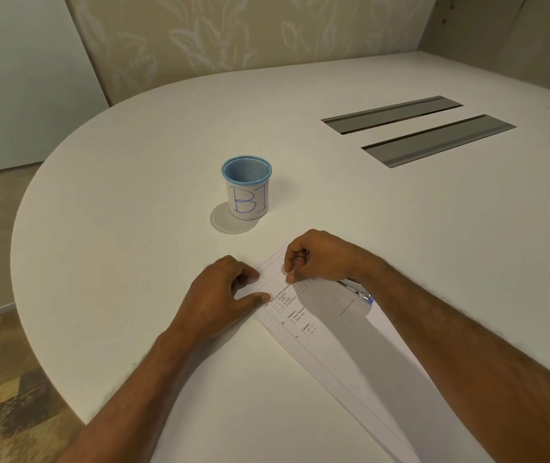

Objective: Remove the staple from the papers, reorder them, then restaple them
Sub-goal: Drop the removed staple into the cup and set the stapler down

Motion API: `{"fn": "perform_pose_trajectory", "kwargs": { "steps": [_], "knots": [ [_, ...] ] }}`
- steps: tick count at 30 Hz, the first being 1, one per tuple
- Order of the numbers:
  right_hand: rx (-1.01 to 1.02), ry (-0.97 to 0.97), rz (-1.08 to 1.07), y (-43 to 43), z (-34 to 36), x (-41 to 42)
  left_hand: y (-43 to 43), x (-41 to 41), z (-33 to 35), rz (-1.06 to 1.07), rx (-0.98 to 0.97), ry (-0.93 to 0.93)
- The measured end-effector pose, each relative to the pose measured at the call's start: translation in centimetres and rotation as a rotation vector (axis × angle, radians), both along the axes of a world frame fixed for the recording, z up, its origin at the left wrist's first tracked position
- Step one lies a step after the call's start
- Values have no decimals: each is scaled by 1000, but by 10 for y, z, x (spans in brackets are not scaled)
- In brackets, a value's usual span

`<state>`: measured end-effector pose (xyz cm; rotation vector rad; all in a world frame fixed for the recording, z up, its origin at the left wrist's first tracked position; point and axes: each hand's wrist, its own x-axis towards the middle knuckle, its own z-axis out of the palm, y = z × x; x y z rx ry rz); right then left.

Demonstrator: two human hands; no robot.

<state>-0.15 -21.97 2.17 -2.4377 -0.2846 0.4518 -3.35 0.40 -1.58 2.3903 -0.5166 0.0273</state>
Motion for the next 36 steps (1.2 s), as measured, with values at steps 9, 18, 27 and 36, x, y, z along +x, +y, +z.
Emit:
{"fn": "perform_pose_trajectory", "kwargs": {
  "steps": [9,18,27,36],
  "knots": [
    [-7,-2,24,1,-3,2,2,-1,-2,5,-8,-37],
    [-36,35,38,0,-5,6,3,-2,-3,9,-19,-41],
    [-64,-88,33,1,-4,-8,2,-1,-4,9,-18,-38],
    [333,-339,-221,-7,2,6,4,-5,-7,2,-25,-49]
  ]
}}
